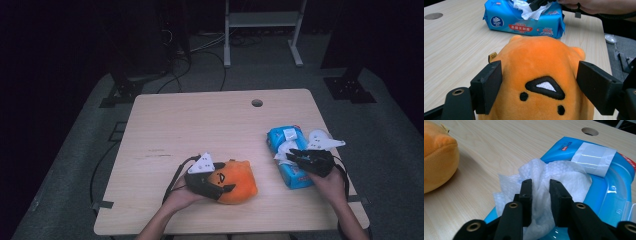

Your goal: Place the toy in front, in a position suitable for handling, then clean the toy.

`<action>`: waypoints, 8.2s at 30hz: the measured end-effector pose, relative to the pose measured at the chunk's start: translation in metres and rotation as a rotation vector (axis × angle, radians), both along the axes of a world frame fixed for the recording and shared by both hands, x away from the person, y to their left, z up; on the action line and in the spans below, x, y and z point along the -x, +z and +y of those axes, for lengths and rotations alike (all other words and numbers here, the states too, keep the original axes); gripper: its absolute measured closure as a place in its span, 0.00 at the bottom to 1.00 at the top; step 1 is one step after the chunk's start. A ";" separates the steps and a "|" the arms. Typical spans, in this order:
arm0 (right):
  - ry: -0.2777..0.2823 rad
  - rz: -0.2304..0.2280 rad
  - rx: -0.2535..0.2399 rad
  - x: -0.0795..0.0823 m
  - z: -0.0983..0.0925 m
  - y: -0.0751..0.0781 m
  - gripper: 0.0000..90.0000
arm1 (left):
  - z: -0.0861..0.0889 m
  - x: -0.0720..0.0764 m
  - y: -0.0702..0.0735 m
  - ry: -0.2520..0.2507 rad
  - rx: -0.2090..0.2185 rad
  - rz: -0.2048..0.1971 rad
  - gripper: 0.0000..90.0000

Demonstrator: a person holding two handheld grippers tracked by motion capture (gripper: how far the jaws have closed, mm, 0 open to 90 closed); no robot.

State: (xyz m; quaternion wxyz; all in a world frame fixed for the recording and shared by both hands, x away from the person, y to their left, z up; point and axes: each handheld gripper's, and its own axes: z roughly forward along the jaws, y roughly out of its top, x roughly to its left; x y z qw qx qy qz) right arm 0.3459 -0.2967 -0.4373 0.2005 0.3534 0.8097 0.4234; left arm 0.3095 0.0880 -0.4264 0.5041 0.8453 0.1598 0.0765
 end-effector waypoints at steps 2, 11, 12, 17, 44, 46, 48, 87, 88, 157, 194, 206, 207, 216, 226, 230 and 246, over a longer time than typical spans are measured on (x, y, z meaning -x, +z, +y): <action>-0.001 0.001 0.002 0.000 0.000 0.001 0.83 | 0.003 0.000 0.002 0.003 -0.003 0.005 0.22; -0.019 0.018 -0.036 0.001 -0.005 0.003 0.93 | 0.018 0.003 0.000 0.007 -0.010 0.017 0.22; -0.022 0.021 -0.038 0.001 -0.005 0.003 0.93 | 0.020 0.003 0.000 0.009 -0.014 0.013 0.22; -0.040 0.029 -0.086 0.001 -0.007 0.009 0.94 | 0.026 0.004 -0.002 0.010 -0.006 0.024 0.25; 0.171 -0.018 -0.335 0.039 0.015 0.071 0.95 | 0.017 0.002 -0.003 -0.001 -0.001 0.007 0.29; 0.216 -0.020 -0.350 0.049 0.023 0.079 0.95 | 0.016 0.002 -0.003 0.000 0.000 0.005 0.29; 0.264 -0.019 -0.364 0.059 0.031 0.086 0.95 | 0.016 0.002 -0.004 -0.002 0.001 0.003 0.29; 0.330 0.100 -0.143 0.031 0.112 0.022 0.88 | 0.011 0.004 -0.006 -0.018 -0.001 -0.018 0.28; 0.323 0.088 -0.134 0.032 0.113 0.022 0.84 | 0.011 0.004 -0.006 -0.019 -0.001 -0.017 0.28; 0.368 0.010 -0.024 0.056 0.114 0.018 0.91 | 0.023 -0.002 -0.004 -0.006 0.019 -0.008 0.38; 0.351 0.034 -0.070 0.052 0.113 0.017 0.91 | 0.026 -0.014 -0.008 0.015 0.024 0.029 0.38; 0.349 -0.004 -0.061 0.051 0.122 0.022 0.91 | 0.028 -0.017 -0.012 0.013 0.046 0.035 0.40; 0.332 0.000 -0.061 0.049 0.118 0.021 0.91 | 0.027 -0.017 -0.013 0.010 0.044 0.029 0.40; 0.328 0.016 -0.059 0.047 0.117 0.017 0.91 | 0.026 -0.016 -0.014 0.005 0.045 0.027 0.39; 0.341 0.008 -0.057 0.047 0.122 0.018 0.91 | 0.028 -0.016 -0.015 0.014 0.049 0.028 0.38; 0.341 0.002 -0.050 0.049 0.124 0.019 0.91 | 0.027 -0.015 -0.015 0.011 0.039 0.019 0.38; 0.327 -0.004 -0.049 0.046 0.118 0.017 0.91 | 0.029 -0.021 -0.015 0.034 0.061 0.046 0.40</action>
